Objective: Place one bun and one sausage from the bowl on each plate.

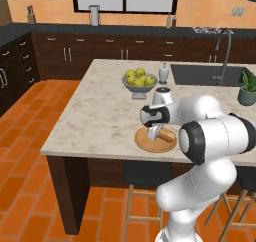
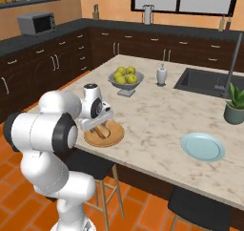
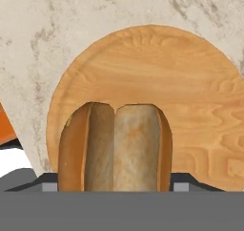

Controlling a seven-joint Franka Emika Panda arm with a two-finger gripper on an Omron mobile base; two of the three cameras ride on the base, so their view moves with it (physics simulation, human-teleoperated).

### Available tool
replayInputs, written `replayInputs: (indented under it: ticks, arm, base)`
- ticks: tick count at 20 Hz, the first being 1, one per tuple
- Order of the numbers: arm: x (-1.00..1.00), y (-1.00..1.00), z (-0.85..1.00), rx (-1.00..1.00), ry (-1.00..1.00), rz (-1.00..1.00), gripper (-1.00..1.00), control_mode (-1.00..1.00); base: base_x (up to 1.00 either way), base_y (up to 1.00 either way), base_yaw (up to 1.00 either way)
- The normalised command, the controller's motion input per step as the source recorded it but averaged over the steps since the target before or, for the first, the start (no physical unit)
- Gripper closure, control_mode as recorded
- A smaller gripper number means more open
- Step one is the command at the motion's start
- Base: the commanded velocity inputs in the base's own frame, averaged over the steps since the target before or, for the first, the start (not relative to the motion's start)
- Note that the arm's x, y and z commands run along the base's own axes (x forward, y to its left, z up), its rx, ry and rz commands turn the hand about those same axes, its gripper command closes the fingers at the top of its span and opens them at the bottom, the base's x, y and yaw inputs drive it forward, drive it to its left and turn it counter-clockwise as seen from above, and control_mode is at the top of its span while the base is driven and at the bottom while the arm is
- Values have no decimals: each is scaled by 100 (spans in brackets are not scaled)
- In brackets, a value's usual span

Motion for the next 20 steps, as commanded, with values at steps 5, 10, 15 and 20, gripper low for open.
replayInputs:
  ticks: [5, 10, 15, 20]
  arm:
    - [0, 0, 0, 0, 0, 0, -100, -100]
    - [1, 0, 0, 0, 4, 0, -100, -100]
    - [0, 0, 17, 9, 2, 0, -100, -100]
    - [-17, 0, 84, 7, -1, 0, -100, -100]
  base:
    - [0, 0, 0]
    - [0, 0, 0]
    - [0, 0, 0]
    - [0, 0, 0]
